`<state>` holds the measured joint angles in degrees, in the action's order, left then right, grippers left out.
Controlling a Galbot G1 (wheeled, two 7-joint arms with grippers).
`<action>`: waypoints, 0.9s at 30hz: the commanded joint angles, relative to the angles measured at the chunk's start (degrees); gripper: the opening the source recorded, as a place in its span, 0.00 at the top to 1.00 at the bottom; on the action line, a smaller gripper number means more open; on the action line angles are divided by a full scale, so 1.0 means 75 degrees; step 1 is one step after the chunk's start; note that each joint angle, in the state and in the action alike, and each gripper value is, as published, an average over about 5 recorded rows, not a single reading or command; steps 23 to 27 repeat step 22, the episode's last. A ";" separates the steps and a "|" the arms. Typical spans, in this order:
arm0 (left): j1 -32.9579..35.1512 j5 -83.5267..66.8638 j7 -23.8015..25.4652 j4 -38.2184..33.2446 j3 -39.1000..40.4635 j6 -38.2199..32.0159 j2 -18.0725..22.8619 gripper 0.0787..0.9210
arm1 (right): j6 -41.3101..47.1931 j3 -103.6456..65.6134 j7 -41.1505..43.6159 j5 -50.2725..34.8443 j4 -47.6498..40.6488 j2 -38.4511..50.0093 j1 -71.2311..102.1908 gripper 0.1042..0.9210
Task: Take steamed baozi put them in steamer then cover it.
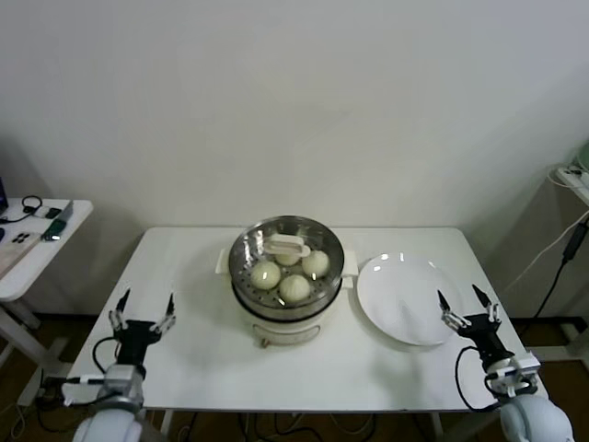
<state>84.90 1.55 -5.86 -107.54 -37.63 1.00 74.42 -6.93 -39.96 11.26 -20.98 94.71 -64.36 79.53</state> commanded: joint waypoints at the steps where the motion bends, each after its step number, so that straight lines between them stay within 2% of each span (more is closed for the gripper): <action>1: 0.0316 -0.1131 0.0281 0.0816 -0.0438 -0.1396 0.0505 0.12 | -0.0131 -0.0001 0.0096 -0.0218 0.0201 0.0011 0.0318 0.12; 13: 0.0200 -0.1037 0.0794 0.0714 -0.0426 -0.1193 0.0476 0.12 | -0.0201 0.0075 0.0077 -0.0145 0.0105 -0.0002 0.0218 0.12; 27: 0.0208 -0.1038 0.0836 0.0630 -0.0410 -0.1133 0.0546 0.12 | -0.0194 0.0146 0.0042 0.0006 0.0061 -0.0090 0.0111 0.12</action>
